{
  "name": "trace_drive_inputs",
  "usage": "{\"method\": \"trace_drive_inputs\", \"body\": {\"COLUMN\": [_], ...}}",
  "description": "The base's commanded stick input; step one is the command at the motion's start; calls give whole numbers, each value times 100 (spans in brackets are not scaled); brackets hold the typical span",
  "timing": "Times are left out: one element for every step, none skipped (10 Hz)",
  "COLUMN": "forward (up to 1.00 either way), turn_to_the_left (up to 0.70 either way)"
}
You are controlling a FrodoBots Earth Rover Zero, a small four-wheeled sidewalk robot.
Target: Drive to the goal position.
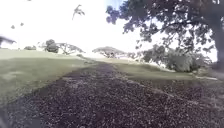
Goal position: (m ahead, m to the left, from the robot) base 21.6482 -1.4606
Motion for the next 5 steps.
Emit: {"method": "trace_drive_inputs", "body": {"forward": [50,50,50,50,50], "turn_to_the_left": [0,0,0,0,0]}}
